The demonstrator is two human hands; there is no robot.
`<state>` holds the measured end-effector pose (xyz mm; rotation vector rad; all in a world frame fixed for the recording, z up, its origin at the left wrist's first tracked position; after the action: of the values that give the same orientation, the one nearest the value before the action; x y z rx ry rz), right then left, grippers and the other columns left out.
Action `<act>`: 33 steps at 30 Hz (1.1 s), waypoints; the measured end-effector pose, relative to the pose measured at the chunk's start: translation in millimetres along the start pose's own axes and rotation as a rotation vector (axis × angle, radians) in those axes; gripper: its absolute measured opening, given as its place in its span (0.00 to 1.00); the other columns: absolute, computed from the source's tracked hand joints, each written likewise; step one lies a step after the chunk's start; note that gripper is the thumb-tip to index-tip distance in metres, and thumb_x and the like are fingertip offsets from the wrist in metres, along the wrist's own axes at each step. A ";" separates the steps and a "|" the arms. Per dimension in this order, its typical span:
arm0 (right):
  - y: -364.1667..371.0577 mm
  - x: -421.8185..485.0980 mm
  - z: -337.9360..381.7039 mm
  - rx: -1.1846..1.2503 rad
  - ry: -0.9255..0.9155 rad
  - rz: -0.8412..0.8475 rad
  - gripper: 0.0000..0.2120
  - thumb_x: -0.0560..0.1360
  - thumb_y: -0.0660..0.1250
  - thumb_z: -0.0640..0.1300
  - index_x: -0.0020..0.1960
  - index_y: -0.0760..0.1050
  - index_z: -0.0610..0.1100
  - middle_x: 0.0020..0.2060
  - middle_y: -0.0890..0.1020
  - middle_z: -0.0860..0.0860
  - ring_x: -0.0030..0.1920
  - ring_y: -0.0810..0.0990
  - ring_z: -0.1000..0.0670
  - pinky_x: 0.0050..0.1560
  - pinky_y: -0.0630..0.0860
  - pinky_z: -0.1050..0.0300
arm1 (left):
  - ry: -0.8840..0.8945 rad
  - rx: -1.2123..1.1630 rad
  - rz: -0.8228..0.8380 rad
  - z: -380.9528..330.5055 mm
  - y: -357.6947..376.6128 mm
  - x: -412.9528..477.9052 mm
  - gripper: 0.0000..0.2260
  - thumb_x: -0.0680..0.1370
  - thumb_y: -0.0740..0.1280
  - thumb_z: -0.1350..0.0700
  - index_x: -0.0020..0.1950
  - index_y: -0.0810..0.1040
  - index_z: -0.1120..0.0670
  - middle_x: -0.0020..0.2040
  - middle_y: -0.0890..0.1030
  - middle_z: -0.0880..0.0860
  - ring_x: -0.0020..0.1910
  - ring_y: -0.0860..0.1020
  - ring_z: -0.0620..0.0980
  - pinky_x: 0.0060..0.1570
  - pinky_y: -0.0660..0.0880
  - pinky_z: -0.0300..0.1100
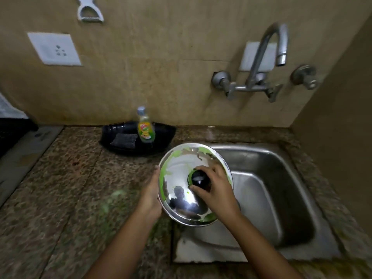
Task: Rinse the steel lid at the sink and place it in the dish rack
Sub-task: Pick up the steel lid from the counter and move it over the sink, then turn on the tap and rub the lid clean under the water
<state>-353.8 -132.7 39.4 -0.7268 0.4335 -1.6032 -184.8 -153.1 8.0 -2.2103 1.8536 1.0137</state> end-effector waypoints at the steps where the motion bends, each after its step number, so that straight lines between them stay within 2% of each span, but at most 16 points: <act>1: -12.2 0.1 -9.1 0.002 0.007 0.010 0.22 0.67 0.76 0.48 0.60 0.76 0.50 0.55 0.72 0.52 0.55 0.71 0.55 0.54 0.66 0.72 | 0.037 0.012 -0.040 3.5 12.1 0.6 0.15 0.81 0.60 0.49 0.45 0.79 0.57 0.41 0.81 0.56 0.35 0.79 0.52 0.32 0.75 0.40; 3: -37.8 0.0 -27.2 0.016 0.006 0.051 0.23 0.67 0.75 0.50 0.61 0.76 0.51 0.56 0.74 0.53 0.56 0.72 0.56 0.57 0.68 0.67 | 0.102 0.040 -0.102 11.1 37.0 1.8 0.13 0.80 0.62 0.51 0.46 0.79 0.59 0.39 0.80 0.58 0.34 0.77 0.53 0.37 0.74 0.42; 4: -53.3 0.3 -36.4 0.039 -0.001 0.050 0.21 0.68 0.75 0.49 0.60 0.76 0.51 0.56 0.75 0.53 0.56 0.73 0.57 0.58 0.69 0.67 | 0.120 0.049 -0.117 16.6 49.4 3.6 0.12 0.80 0.63 0.52 0.48 0.80 0.60 0.40 0.80 0.59 0.35 0.77 0.54 0.40 0.75 0.44; 7: -109.5 4.0 -73.4 0.205 0.043 -0.135 0.11 0.74 0.70 0.45 0.55 0.80 0.47 0.52 0.81 0.52 0.51 0.78 0.60 0.53 0.73 0.67 | 0.147 0.073 -0.129 29.2 83.8 8.9 0.11 0.79 0.64 0.52 0.44 0.80 0.59 0.40 0.81 0.59 0.38 0.78 0.55 0.46 0.75 0.48; 10: -155.5 10.7 -124.9 0.463 0.244 -0.294 0.06 0.77 0.66 0.38 0.51 0.81 0.41 0.45 0.84 0.49 0.46 0.81 0.54 0.47 0.77 0.60 | 0.205 0.084 -0.157 33.9 110.7 13.7 0.11 0.79 0.65 0.52 0.48 0.80 0.59 0.41 0.80 0.57 0.41 0.77 0.54 0.49 0.75 0.49; 14: -186.7 23.9 -166.8 0.625 0.424 -0.367 0.08 0.79 0.61 0.36 0.51 0.80 0.38 0.40 0.81 0.49 0.41 0.78 0.55 0.42 0.74 0.67 | 0.213 0.070 -0.144 37.0 137.1 16.7 0.11 0.78 0.65 0.51 0.44 0.79 0.58 0.41 0.77 0.59 0.40 0.75 0.55 0.40 0.74 0.45; 17: -196.5 45.5 -172.5 0.687 0.457 -0.375 0.09 0.79 0.60 0.37 0.52 0.79 0.41 0.42 0.81 0.48 0.40 0.77 0.54 0.44 0.75 0.62 | 0.220 0.110 -0.125 31.1 155.1 16.6 0.15 0.78 0.65 0.50 0.49 0.80 0.62 0.43 0.79 0.60 0.42 0.77 0.55 0.42 0.74 0.44; 20: -203.0 80.9 -169.8 0.796 0.474 -0.399 0.10 0.80 0.61 0.37 0.58 0.77 0.38 0.42 0.81 0.49 0.40 0.78 0.53 0.45 0.76 0.59 | 0.222 0.123 -0.055 22.0 173.3 20.6 0.14 0.79 0.64 0.50 0.47 0.79 0.60 0.41 0.79 0.59 0.40 0.77 0.55 0.41 0.75 0.44; 25: -214.8 146.4 -147.1 0.801 0.389 -0.389 0.13 0.79 0.61 0.38 0.63 0.73 0.40 0.55 0.79 0.45 0.51 0.79 0.50 0.52 0.76 0.60 | 0.290 0.159 -0.038 -0.7 186.8 37.2 0.14 0.78 0.65 0.51 0.43 0.80 0.62 0.42 0.79 0.62 0.42 0.76 0.57 0.46 0.74 0.48; 29: -213.4 178.5 -131.5 0.715 0.334 -0.372 0.17 0.79 0.62 0.41 0.68 0.70 0.41 0.58 0.79 0.44 0.57 0.79 0.45 0.62 0.75 0.51 | 0.238 0.092 -0.038 -6.5 182.4 51.3 0.14 0.78 0.66 0.50 0.41 0.80 0.60 0.44 0.80 0.61 0.43 0.78 0.57 0.49 0.76 0.50; 31: -214.7 183.1 -128.9 0.616 0.321 -0.420 0.17 0.79 0.62 0.43 0.67 0.71 0.42 0.57 0.80 0.45 0.55 0.80 0.46 0.61 0.76 0.48 | 0.219 0.071 -0.026 -7.8 180.7 55.7 0.14 0.78 0.66 0.51 0.41 0.80 0.60 0.43 0.80 0.61 0.42 0.78 0.57 0.49 0.76 0.49; 33: -219.9 184.8 -124.6 0.395 0.308 -0.451 0.19 0.78 0.64 0.49 0.66 0.73 0.42 0.57 0.81 0.47 0.55 0.79 0.49 0.57 0.75 0.52 | 0.215 0.068 -0.024 -9.4 181.7 57.7 0.13 0.78 0.65 0.52 0.42 0.80 0.61 0.43 0.80 0.61 0.42 0.78 0.57 0.48 0.76 0.48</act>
<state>-607.7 -292.1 130.1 -0.2824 0.1622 -2.1603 -342.2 -254.1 46.7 -2.3769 1.9067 0.7215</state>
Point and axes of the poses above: each hand's wrist, its own x-axis towards the middle knuckle, its own y-axis out of the palm, z = x × y, the point moved 6 cm from there along x, towards the middle knuckle
